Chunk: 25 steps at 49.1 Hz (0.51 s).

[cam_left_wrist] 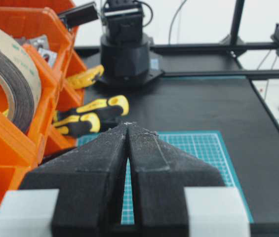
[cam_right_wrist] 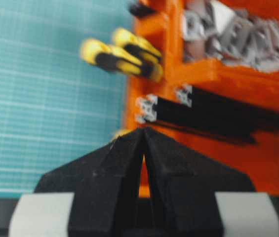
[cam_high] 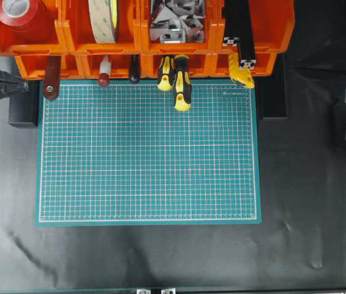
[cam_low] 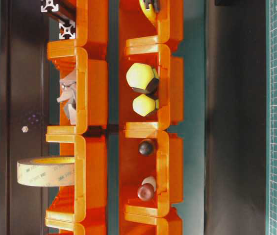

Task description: Pick frame from container rack with right arm.

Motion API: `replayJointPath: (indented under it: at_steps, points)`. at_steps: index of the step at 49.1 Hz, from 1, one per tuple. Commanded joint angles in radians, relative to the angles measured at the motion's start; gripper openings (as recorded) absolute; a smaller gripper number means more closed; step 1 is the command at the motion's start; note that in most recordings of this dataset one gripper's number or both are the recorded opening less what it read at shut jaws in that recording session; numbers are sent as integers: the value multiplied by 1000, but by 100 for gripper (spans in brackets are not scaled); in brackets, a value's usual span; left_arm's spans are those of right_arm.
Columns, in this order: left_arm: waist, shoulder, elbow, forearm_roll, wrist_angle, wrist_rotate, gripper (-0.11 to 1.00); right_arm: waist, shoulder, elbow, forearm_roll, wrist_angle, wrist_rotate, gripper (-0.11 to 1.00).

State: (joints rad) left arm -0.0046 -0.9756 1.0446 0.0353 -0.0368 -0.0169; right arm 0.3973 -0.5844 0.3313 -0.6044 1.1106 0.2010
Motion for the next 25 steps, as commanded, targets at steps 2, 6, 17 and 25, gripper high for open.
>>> replayJointPath:
  at_steps: [2,6,17,25]
  points:
    - [-2,5,-31,3,8,-2,1,114,58,6,-221,121,103,2]
    - [-2,3,-31,5,17,-2,1,193,97,51,-367,198,209,2]
    - [3,3,-29,3,26,0,1,310,181,118,-600,410,393,2]
    - [8,2,-29,3,31,0,1,319,221,124,-607,462,390,2]
